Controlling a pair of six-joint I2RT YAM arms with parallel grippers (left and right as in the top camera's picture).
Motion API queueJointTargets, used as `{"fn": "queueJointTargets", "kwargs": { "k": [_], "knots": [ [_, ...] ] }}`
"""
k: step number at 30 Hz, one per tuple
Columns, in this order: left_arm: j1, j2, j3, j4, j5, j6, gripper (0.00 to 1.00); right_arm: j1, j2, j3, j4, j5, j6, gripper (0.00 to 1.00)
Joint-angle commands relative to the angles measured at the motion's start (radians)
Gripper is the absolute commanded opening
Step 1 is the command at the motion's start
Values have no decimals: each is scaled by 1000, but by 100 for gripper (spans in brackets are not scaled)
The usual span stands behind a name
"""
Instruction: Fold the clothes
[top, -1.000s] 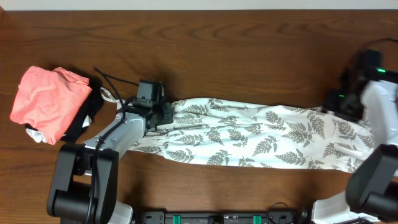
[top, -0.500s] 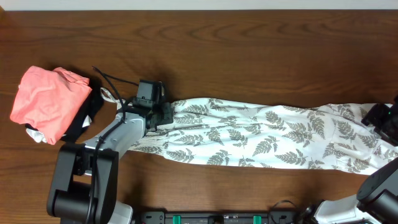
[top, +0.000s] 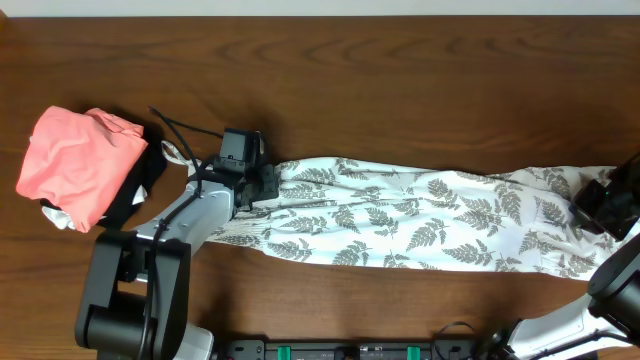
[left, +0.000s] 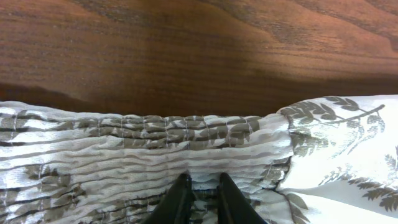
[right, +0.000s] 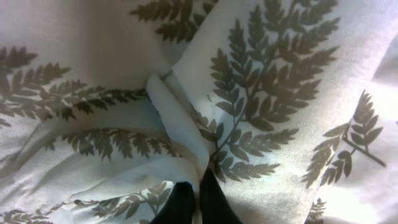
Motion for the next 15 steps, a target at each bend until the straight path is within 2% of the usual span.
{"fn": "queueJointTargets", "kwargs": {
  "k": [1, 9, 15],
  "knots": [
    [2, 16, 2, -10, -27, -5, 17, -34, 0, 42, 7, 10, 32, 1],
    [2, 16, 2, -10, -27, -5, 17, -105, 2, 82, 27, 14, 43, 1],
    [3, 16, 2, -10, -27, -5, 17, -105, 2, 82, 28, 15, 43, 9]
  ]
}}
